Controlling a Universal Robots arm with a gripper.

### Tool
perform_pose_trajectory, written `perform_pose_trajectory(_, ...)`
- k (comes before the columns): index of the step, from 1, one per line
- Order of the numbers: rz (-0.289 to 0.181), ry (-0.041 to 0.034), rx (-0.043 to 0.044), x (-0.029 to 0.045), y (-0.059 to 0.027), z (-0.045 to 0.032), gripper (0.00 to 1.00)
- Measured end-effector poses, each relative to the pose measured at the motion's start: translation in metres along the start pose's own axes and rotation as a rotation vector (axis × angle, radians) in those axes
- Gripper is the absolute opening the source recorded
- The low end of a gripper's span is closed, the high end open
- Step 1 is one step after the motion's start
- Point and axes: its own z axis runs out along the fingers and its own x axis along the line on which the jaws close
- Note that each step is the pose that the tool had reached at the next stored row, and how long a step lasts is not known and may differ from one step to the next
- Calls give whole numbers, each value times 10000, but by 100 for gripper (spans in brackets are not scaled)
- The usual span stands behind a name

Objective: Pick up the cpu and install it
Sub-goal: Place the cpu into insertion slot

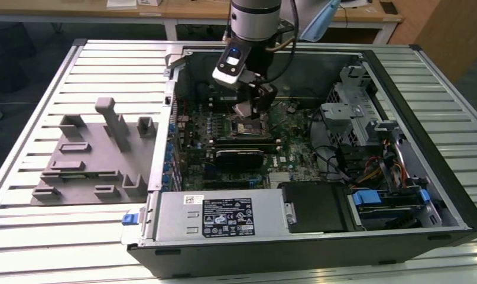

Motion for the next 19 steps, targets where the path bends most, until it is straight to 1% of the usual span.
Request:
perform_pose_trajectory(2, 359, -3, 14, 0, 0, 3, 55)
perform_pose_trajectory(3, 725, -8, 28, 0, 0, 6, 55)
perform_pose_trajectory(19, 3639, -37, 142, 1, 0, 37, 55)
